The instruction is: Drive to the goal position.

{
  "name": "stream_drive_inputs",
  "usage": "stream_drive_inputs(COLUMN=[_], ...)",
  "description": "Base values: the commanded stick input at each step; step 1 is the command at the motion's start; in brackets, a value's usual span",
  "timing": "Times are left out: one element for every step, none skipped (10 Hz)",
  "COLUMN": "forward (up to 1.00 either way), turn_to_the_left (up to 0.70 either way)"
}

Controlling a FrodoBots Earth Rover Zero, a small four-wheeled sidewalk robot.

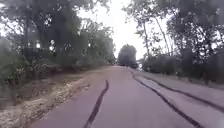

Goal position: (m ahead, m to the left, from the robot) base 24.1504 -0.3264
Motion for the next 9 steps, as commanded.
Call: stream_drive_inputs(forward=[1.0, 1.0, 1.0, 1.0, 1.0, 1.0, 1.0, 1.0, 1.0], turn_to_the_left=[0.0, 0.0, 0.0, 0.0, 0.0, 0.0, -0.01, -0.29, -0.39])
